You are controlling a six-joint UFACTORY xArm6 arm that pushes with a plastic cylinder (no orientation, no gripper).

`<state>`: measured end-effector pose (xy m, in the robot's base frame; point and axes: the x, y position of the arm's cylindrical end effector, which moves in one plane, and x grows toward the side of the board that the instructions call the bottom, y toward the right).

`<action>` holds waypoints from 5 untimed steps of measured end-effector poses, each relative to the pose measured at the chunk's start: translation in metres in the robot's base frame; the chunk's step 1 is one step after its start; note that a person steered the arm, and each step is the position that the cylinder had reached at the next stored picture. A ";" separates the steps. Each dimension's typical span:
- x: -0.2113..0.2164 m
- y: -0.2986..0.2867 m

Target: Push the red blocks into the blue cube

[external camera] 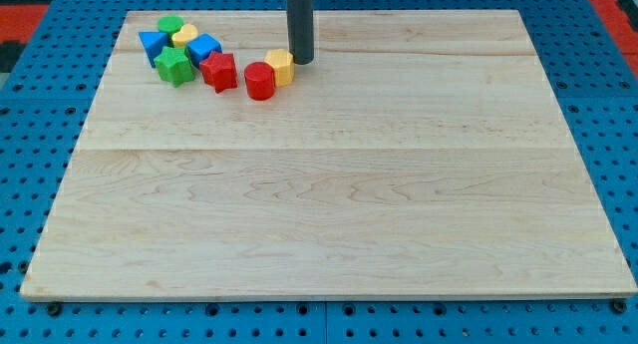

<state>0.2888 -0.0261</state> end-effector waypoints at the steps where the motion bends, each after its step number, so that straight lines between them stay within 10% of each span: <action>1: 0.018 0.008; 5: 0.078 -0.031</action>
<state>0.3666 -0.0570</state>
